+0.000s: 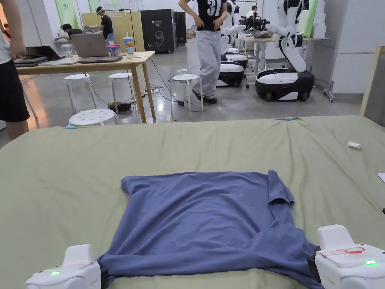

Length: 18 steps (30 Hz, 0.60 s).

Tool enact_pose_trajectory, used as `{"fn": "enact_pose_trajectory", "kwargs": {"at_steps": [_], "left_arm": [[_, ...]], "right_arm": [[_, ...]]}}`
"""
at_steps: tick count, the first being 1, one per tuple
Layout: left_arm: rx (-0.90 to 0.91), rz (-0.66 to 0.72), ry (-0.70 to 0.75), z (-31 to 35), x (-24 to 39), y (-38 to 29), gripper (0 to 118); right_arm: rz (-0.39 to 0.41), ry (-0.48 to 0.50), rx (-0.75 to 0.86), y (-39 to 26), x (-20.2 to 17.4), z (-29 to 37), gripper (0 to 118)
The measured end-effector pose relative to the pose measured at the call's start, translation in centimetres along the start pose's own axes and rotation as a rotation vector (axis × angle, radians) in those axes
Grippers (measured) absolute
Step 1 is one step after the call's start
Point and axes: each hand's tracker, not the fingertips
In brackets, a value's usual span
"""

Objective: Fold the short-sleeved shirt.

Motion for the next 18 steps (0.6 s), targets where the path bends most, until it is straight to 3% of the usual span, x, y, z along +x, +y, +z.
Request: {"fn": "enact_pose_trajectory", "kwargs": {"at_steps": [6,7,8,9,10,11,16,17,18], "left_arm": [[0.022,0.016,-0.034,0.6,0.4,0.3,3],[0.022,0.017,-0.034,0.7,0.2,0.3,3],[0.021,0.019,-0.035,0.7,0.1,0.3,3],[0.019,0.025,-0.038,0.7,0.0,0.3,3],[0.017,0.031,-0.041,0.7,-0.1,0.3,3],[0.015,0.034,-0.044,0.7,-0.2,0.2,3],[0.016,0.033,-0.048,0.9,-0.3,0.2,3],[0.016,0.032,-0.048,1.0,-0.3,0.2,3],[0.017,0.029,-0.048,1.0,-0.3,0.2,3]], "right_arm": [[-0.038,0.022,-0.062,-0.3,0.4,-0.3,0],[-0.043,0.028,-0.08,-0.3,0.5,-0.4,6],[-0.052,0.039,-0.098,-0.4,0.7,-0.7,26],[-0.054,0.044,-0.126,-0.5,0.9,-1.2,73],[-0.037,0.045,-0.17,-0.6,0.9,-1.7,99],[-0.034,0.045,-0.178,-0.7,0.8,-2.1,109],[-0.031,0.054,-0.198,-1.0,0.0,-3.8,75],[-0.032,0.052,-0.2,-1.1,-0.1,-4.1,59],[-0.036,0.048,-0.199,-1.2,-0.1,-4.3,31]]}}
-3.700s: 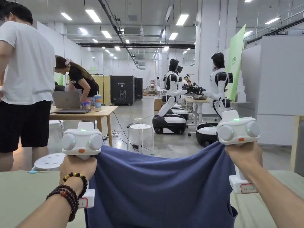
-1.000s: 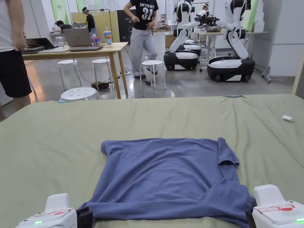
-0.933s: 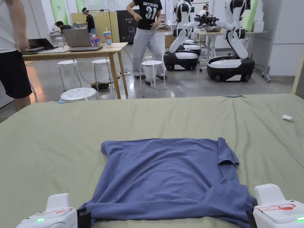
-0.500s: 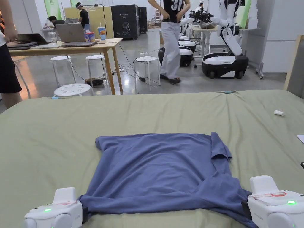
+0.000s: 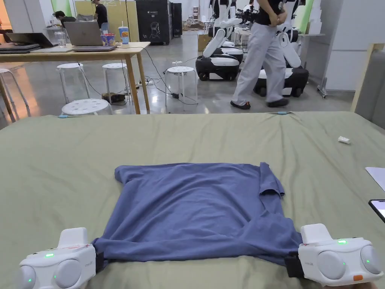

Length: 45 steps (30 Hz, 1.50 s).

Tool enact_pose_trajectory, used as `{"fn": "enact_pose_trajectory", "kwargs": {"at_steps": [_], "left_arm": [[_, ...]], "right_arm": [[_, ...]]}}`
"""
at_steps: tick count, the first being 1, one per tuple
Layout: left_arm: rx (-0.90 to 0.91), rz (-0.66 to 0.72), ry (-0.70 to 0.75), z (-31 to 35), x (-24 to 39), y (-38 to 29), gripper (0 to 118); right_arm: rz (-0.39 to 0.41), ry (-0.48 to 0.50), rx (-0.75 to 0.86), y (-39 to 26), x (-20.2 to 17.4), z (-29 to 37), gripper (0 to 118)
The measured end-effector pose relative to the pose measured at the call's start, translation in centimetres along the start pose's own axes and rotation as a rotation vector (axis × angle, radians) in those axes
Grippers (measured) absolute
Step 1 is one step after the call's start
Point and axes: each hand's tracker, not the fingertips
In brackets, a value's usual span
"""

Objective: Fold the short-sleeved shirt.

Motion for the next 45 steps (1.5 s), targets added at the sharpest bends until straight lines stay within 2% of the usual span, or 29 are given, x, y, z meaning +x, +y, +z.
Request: {"fn": "enact_pose_trajectory", "kwargs": {"at_steps": [1,2,3,4,6,11,13,18,21,24,31,35,41,43,44,45], "left_arm": [[0.001,-0.002,0.0,0.0,-0.1,0.0,3],[0.001,-0.002,-0.001,0.0,-0.1,0.0,3],[0.002,-0.002,-0.003,0.1,-0.2,0.0,3],[0.002,-0.004,-0.003,0.1,-0.2,0.0,3],[0.014,-0.003,0.0,0.5,-0.4,-0.1,3],[0.077,0.012,-0.015,2.2,-0.8,0.8,3],[0.099,0.009,-0.019,2.8,-0.8,1.6,3],[0.149,0.0,-0.027,2.3,-0.3,5.8,3],[0.168,-0.026,0.009,0.8,0.6,8.7,3],[0.16,-0.048,0.027,-1.7,1.3,11.2,3],[0.011,-0.171,0.081,-9.7,4.3,13.3,3],[-0.075,-0.147,0.088,-13.6,5.0,12.6,3],[-0.073,-0.155,0.113,-13.3,5.8,11.4,3],[-0.075,-0.153,0.116,-13.0,5.7,11.9,6],[-0.077,-0.142,0.119,-12.6,5.6,12.1,12],[-0.076,-0.13,0.124,-12.3,5.3,12.4,34]], "right_arm": [[-0.013,0.011,0.007,-0.1,0.1,-0.2,15],[-0.039,0.049,0.016,-0.1,0.2,-0.3,9],[-0.058,0.075,0.021,-0.3,0.2,-0.1,8],[-0.039,0.051,0.018,-0.4,0.0,0.1,8],[0.006,0.039,0.049,-0.6,-0.3,0.7,7],[-0.018,0.045,0.128,-0.2,0.2,3.0,7],[-0.002,0.042,0.158,0.9,0.3,3.6,6],[0.024,0.02,0.234,5.8,0.3,4.2,6],[0.046,-0.019,0.257,9.4,0.8,1.6,6],[0.02,-0.017,0.263,12.3,1.1,0.4,6],[0.004,-0.036,0.121,16.7,1.8,-8.8,6],[0.069,-0.079,0.04,16.2,0.7,-11.4,6],[0.093,-0.097,0.014,16.1,0.3,-13.7,7],[0.088,-0.098,0.014,16.4,0.6,-13.0,14],[0.078,-0.103,0.018,16.6,0.7,-12.5,27],[0.06,-0.113,0.025,16.7,0.9,-12.0,61]]}}
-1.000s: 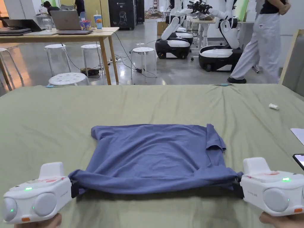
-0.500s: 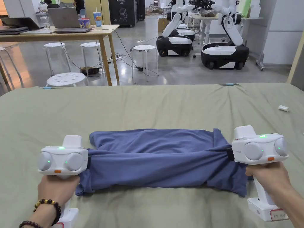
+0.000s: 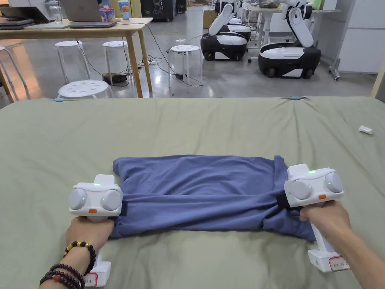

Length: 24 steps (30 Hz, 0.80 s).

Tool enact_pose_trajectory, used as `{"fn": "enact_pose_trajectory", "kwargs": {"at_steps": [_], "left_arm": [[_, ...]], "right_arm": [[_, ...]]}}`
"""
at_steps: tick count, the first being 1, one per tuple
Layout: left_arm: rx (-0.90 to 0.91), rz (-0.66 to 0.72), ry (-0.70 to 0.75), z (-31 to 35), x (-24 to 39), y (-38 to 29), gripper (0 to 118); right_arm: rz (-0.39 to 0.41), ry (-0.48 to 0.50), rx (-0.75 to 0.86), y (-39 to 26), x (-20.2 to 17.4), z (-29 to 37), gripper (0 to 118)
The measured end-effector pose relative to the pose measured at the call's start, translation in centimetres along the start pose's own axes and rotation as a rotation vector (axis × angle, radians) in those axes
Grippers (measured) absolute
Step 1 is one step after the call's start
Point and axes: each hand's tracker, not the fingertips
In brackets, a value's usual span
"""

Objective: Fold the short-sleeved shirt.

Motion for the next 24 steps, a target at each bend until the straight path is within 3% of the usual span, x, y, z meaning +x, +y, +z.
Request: {"fn": "enact_pose_trajectory", "kwargs": {"at_steps": [2,3,6,7,8,10,11,12,24], "left_arm": [[0.012,0.013,-0.024,1.2,-0.9,0.1,95],[0.033,0.024,-0.042,2.0,-1.1,0.0,117],[0.111,0.06,-0.074,4.3,-2.1,-0.3,117],[0.114,0.067,-0.08,5.1,-2.3,-0.6,111],[0.123,0.074,-0.084,6.5,-2.2,-1.3,97],[0.131,0.076,-0.085,7.7,-2.0,-2.1,34],[0.137,0.075,-0.078,8.1,-1.9,-2.5,9],[0.141,0.068,-0.07,8.5,-1.7,-3.0,0],[0.141,0.096,-0.115,9.2,-2.8,-4.6,0]], "right_arm": [[-0.038,0.009,0.041,-0.1,0.6,1.4,114],[-0.05,0.017,0.086,-0.4,0.6,2.3,118],[-0.035,0.0,0.099,-1.1,0.0,4.9,113],[-0.03,-0.002,0.097,-1.4,-0.3,5.6,111],[-0.026,0.007,0.104,-1.8,-0.6,6.2,104],[-0.026,0.026,0.121,-2.5,-1.5,7.3,61],[-0.03,0.026,0.124,-2.8,-1.9,7.6,28],[-0.031,0.025,0.126,-3.0,-2.2,7.9,1],[-0.025,0.077,0.156,-3.9,-3.1,10.9,0]]}}
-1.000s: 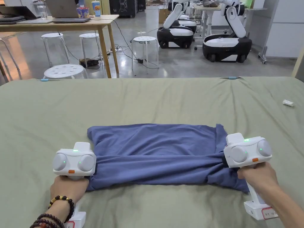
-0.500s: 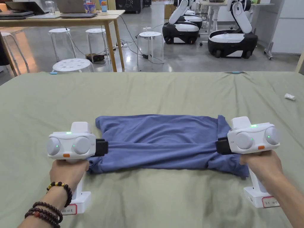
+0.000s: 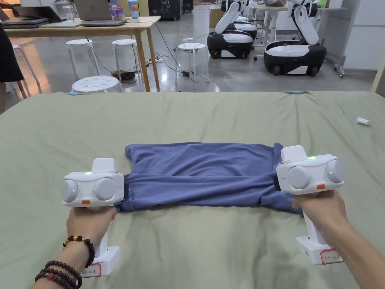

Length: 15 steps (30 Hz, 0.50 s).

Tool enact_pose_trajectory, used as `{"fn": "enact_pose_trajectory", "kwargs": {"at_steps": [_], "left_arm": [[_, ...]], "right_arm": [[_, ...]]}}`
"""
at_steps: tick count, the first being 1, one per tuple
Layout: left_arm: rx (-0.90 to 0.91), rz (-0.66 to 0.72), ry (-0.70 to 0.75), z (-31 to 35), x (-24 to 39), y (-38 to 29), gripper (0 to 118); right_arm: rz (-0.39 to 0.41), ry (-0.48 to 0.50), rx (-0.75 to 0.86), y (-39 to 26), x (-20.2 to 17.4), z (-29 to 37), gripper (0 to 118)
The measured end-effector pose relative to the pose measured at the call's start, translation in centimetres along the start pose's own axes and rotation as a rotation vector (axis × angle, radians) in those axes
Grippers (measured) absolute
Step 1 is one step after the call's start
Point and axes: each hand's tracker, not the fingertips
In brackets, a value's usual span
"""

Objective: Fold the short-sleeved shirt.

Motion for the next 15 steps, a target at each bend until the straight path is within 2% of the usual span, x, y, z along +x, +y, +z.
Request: {"fn": "enact_pose_trajectory", "kwargs": {"at_steps": [3,4,5,6,7,8,15], "left_arm": [[-0.006,-0.01,-0.022,-0.8,-0.5,0.0,0],[-0.029,-0.017,-0.045,-1.3,-0.6,-0.1,4],[-0.044,-0.015,-0.052,-1.8,-0.6,-0.2,20],[-0.052,-0.004,-0.05,-2.4,-0.7,-0.4,55],[-0.065,0.004,-0.044,-3.0,-0.8,-0.6,76],[-0.066,0.007,-0.042,-3.5,-0.7,-0.7,86],[-0.148,-0.018,-0.028,-7.1,-0.1,-1.5,85]], "right_arm": [[-0.006,0.009,0.01,0.0,0.0,0.1,0],[-0.006,0.014,0.011,0.0,-0.1,0.1,0],[-0.004,0.019,0.012,0.0,-0.1,0.2,0],[-0.001,0.023,0.013,-0.1,-0.2,-0.3,0],[0.002,0.028,0.013,-0.1,-0.2,-0.4,0],[0.004,0.032,0.012,-0.2,-0.3,-0.4,0],[0.015,0.05,-0.005,-0.6,-0.4,-1.5,0]]}}
